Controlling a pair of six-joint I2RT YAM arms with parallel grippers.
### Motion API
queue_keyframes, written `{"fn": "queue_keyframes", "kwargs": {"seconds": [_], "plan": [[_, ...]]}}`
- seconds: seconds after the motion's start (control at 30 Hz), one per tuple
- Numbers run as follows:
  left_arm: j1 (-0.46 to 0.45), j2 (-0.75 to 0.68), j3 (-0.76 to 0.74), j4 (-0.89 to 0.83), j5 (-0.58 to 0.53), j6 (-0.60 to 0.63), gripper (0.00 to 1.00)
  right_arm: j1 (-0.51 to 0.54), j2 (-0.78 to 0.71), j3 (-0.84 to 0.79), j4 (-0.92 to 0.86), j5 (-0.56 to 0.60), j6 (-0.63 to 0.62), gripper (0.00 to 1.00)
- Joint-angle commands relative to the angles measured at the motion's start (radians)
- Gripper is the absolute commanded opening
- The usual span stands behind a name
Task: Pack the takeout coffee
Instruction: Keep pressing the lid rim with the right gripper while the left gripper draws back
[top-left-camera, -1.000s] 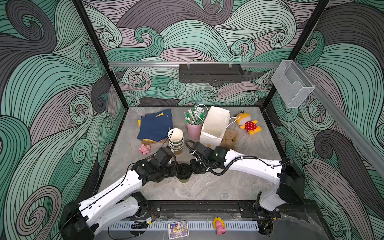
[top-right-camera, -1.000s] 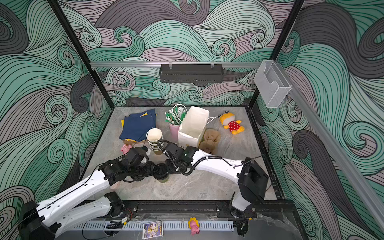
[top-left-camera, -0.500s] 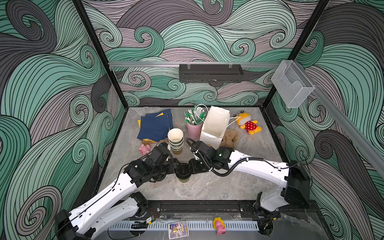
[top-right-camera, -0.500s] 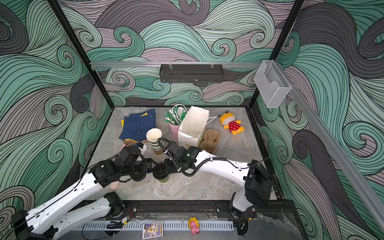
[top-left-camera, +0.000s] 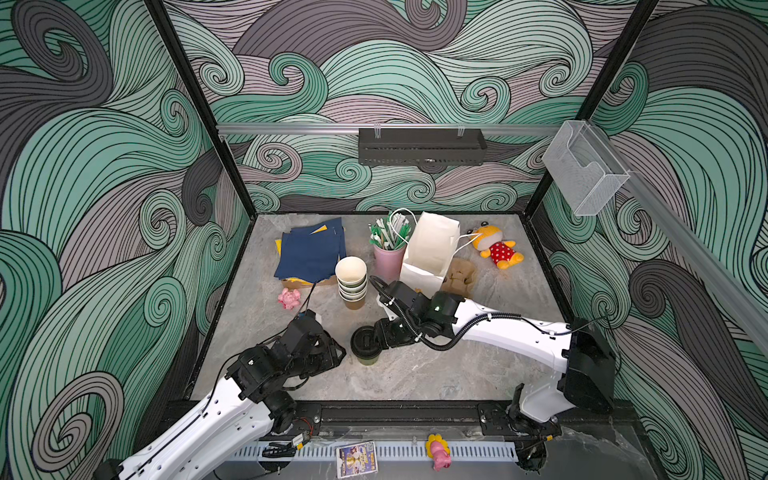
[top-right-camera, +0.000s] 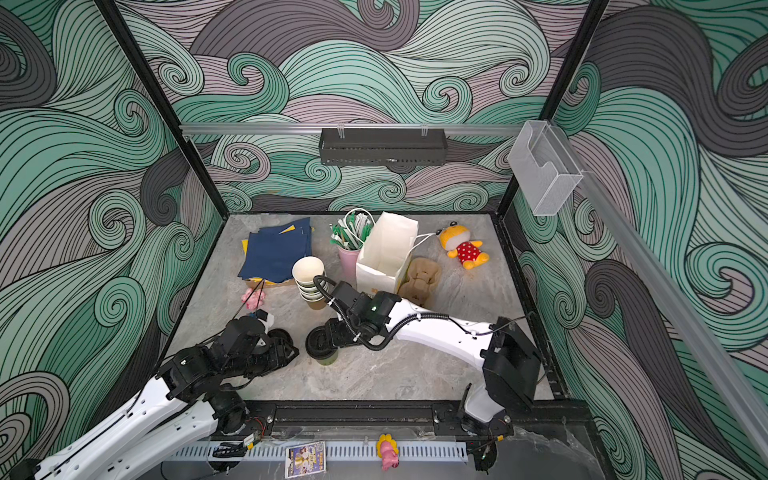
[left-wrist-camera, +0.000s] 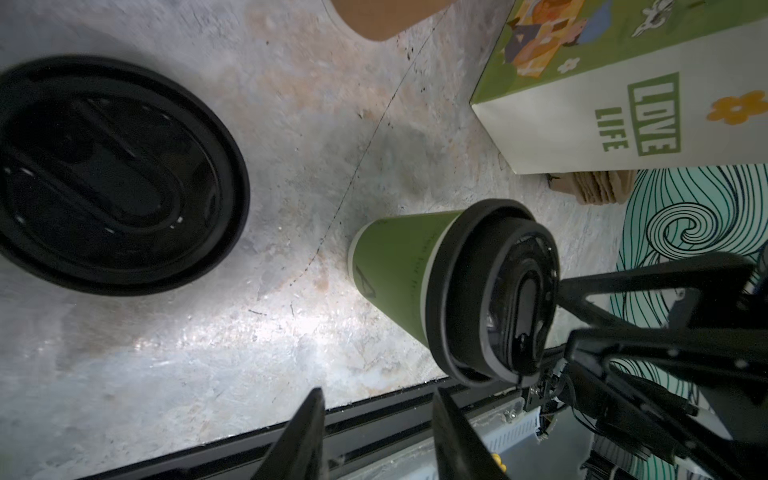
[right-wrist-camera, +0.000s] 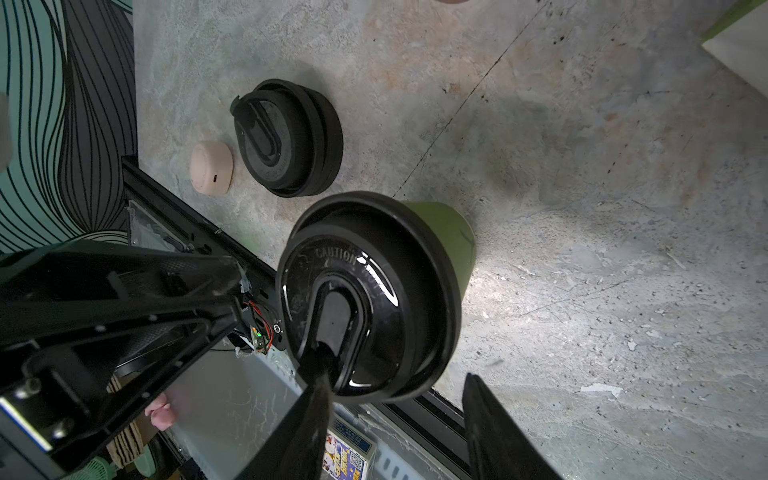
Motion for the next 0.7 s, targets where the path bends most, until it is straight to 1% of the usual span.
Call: {"fn": "queue_keyframes", "kwargs": {"seconds": [0.0,0.2,0.4,0.67], "plan": [[0.004,-0.003,0.010,0.088,0.067,-0.044,0.44,-0.011,0.009,0.019,0.003,0.011,-0.001,0.54],[0.004,-0.001,-0.005,0.126,0.039,-0.044,0.41,-0.020,0.030,0.041,0.002,0.008,-0.008,0.54],[0.004,0.018,-0.045,0.187,0.060,-0.067,0.37,-0.020,0.046,0.044,0.004,-0.006,-0.006,0.53],[0.004,0.048,-0.074,0.245,0.059,-0.072,0.34,-0.020,0.052,0.025,0.022,-0.016,0.008,0.51]]}}
